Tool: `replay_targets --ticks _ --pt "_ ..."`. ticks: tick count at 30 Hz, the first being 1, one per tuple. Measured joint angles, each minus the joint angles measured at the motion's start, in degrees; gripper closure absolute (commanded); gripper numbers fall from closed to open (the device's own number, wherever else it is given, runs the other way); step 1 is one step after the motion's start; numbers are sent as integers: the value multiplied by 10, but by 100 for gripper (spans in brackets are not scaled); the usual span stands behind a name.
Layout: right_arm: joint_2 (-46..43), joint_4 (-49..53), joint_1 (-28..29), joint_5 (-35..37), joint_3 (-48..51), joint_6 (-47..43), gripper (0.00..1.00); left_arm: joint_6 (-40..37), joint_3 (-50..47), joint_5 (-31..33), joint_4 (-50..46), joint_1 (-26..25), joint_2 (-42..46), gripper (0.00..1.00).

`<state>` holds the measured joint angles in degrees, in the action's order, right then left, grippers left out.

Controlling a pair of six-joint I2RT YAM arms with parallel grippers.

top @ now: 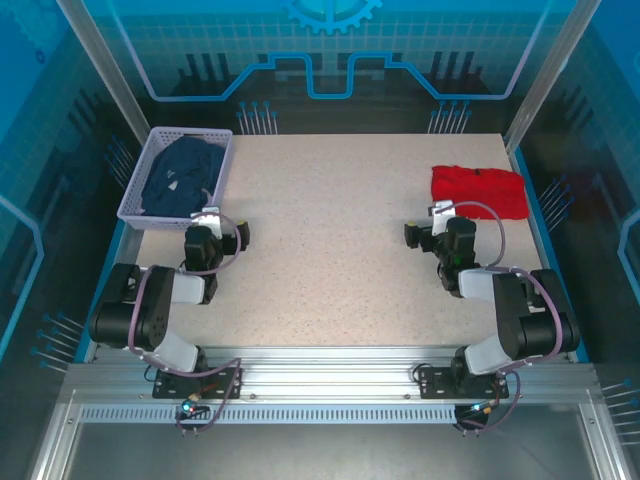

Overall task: Fold the inside-out t-shirt
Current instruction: Pick up the T-shirt from the basket.

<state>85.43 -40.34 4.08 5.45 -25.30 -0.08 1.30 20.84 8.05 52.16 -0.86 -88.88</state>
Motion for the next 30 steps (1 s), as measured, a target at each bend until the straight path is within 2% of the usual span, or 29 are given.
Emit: replay_targets --ticks 25,30 --pt "0 0 0 -2 0 0 0 0 0 -2 1 0 0 1" --pt "-9 28 0 8 -6 0 0 -18 -20 -47 -2 -1 32 1"
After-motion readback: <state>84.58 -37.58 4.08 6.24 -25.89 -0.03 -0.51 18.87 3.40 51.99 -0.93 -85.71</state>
